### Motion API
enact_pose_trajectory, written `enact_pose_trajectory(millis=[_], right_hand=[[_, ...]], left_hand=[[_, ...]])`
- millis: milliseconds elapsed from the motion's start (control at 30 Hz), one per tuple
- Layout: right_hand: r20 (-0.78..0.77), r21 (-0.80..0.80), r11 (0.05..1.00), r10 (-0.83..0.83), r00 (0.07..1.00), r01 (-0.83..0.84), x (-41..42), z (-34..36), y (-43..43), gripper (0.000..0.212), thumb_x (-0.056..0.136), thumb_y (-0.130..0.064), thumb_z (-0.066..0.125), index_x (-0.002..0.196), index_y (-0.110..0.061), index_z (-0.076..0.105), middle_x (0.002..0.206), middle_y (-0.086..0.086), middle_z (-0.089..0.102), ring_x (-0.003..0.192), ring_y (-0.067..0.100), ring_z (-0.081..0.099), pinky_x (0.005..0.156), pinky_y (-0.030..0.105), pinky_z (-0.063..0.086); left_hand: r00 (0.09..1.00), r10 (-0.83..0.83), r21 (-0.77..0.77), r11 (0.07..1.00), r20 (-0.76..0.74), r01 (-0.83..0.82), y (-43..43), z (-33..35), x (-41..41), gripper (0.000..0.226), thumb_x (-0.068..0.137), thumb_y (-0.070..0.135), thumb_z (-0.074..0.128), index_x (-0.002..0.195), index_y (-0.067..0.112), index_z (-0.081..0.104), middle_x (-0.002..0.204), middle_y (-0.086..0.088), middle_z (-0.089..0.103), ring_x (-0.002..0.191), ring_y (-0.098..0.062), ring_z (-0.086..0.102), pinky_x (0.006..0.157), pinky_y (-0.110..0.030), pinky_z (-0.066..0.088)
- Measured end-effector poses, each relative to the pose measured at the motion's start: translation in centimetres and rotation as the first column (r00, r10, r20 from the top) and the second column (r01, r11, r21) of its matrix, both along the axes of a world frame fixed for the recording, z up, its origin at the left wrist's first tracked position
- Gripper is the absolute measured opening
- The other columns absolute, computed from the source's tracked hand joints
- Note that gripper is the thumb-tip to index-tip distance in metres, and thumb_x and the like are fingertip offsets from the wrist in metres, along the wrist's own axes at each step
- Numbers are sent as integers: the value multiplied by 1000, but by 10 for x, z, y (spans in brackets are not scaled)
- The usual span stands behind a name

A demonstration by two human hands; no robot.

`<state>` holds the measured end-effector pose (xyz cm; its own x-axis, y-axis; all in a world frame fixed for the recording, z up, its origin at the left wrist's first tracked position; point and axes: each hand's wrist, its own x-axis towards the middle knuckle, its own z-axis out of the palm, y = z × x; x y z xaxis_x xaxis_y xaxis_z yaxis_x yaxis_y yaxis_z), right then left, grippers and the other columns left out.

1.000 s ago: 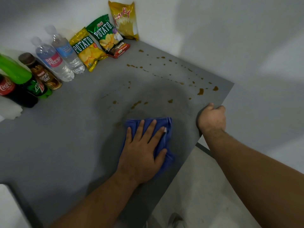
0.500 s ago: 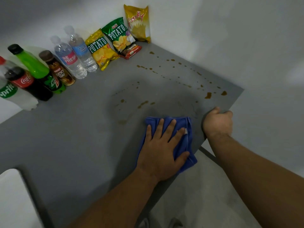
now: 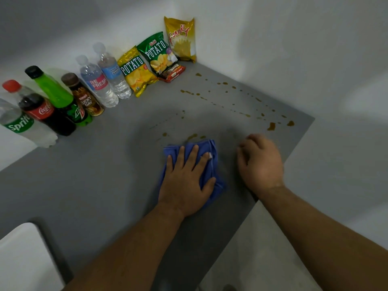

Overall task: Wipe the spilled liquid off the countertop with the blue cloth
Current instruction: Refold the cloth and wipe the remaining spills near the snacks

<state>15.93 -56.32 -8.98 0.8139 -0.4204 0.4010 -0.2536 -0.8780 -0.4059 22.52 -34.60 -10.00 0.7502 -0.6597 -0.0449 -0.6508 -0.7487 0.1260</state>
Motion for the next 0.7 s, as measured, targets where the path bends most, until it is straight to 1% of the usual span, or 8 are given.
enact_pose_trajectory(millis=[67,167,267,367,467,567,700], right_hand=[[-43,-24,997,67,997,-68,4,1,17,18,98,-26,60,99,-12,72,103,9,65,92,31,59,77,43,51],[-74,-61,996,61,995,-66,1,-6,28,18,98,-27,61,99,-12,72,99,8,65,89,31,58,75,41,48],[-106,-117,985,112,988,-124,-1,-12,28,21,98,-31,61,106,-14,71,109,6,67,97,30,58,80,40,47],[-154,-124,980,137,979,-157,2,-13,27,24,98,-35,61,111,-17,70,115,4,66,104,29,57,86,41,49],[-154,-132,980,130,979,-150,3,-14,27,25,98,-34,61,113,-16,69,117,4,65,105,30,57,89,43,49],[-145,-131,981,125,981,-144,4,-16,27,25,98,-33,62,115,-16,68,117,5,65,105,31,57,90,45,50],[-158,-133,981,120,980,-141,5,-16,26,24,101,-34,55,116,-18,66,119,4,65,106,29,55,90,43,48]], left_hand=[[999,-53,-27,998,6,53,13,-1,-14,72,100,70,20,164,39,4,175,6,-4,161,-25,-12,128,-59,8],[998,-61,-58,996,-8,60,43,-4,-33,70,102,69,23,163,40,5,175,9,-1,161,-22,-10,128,-58,12],[999,50,-52,997,-15,-51,69,-1,-26,70,102,69,24,163,40,9,174,10,1,162,-21,-6,128,-59,14],[987,158,2,987,-25,-158,71,4,10,73,100,72,20,163,40,4,174,10,-7,161,-24,-9,128,-60,6],[977,212,22,977,-33,-211,50,7,50,74,98,73,17,163,40,3,175,8,-7,161,-30,-7,127,-63,1],[982,184,38,982,-34,-183,22,5,69,77,95,74,15,163,40,5,175,4,-3,160,-35,-5,126,-66,1],[998,67,36,997,-7,-67,5,3,59,75,97,73,19,163,39,9,175,3,1,161,-35,-4,125,-66,4]])
